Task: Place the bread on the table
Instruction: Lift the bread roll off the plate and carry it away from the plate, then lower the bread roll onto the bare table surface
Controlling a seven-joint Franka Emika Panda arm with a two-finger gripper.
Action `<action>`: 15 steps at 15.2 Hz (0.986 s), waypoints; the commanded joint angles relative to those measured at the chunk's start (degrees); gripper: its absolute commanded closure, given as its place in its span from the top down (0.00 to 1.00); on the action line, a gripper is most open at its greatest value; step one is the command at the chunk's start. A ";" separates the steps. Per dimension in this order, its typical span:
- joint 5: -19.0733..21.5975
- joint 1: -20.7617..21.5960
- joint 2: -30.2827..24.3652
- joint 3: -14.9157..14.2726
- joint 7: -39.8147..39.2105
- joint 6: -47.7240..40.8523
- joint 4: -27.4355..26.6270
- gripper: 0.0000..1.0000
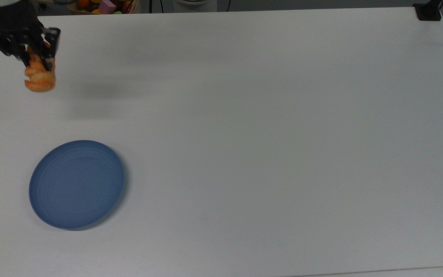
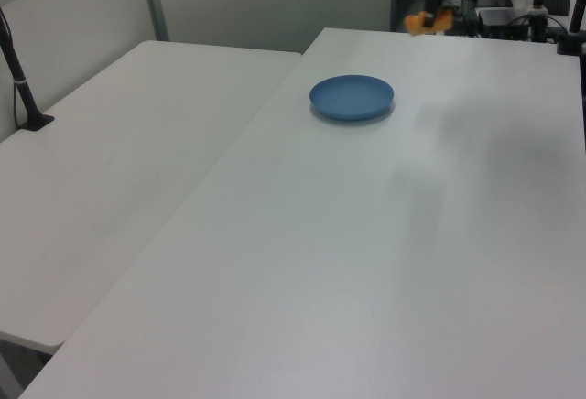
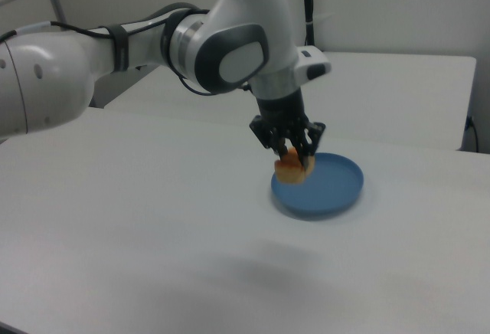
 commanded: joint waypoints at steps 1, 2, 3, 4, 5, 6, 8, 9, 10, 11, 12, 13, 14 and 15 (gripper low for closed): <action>2.55 -5.96 -2.45 -0.06 -9.25 -1.68 -4.10 0.38; 2.64 -7.46 -2.36 -0.06 -11.63 -1.59 -4.97 0.38; 2.64 -8.78 -2.36 -0.23 -14.00 -1.33 -6.55 0.38; 2.73 -9.83 -2.36 -0.58 -15.94 -1.07 -8.13 0.38; 2.65 -10.45 -2.27 -1.11 -17.52 -0.72 -9.36 0.38; 2.73 -10.63 -1.93 -2.07 -18.76 -0.63 -9.99 0.38; 2.65 -11.25 -1.40 -3.40 -19.65 0.77 -11.04 0.38; 2.64 -11.51 -1.13 -3.40 -19.74 1.91 -12.70 0.38; 2.64 -11.86 -0.87 -3.40 -19.74 3.75 -14.11 0.38; 2.64 -12.04 -0.61 -3.40 -19.74 6.29 -15.78 0.38; 2.56 -12.22 -0.08 -3.40 -19.82 9.27 -17.36 0.38; 2.56 -12.65 0.36 -3.40 -19.82 12.18 -18.59 0.38; 2.64 -13.18 1.06 -3.40 -19.74 15.08 -19.74 0.38; 2.64 -13.36 1.76 -3.40 -19.65 17.63 -20.27 0.38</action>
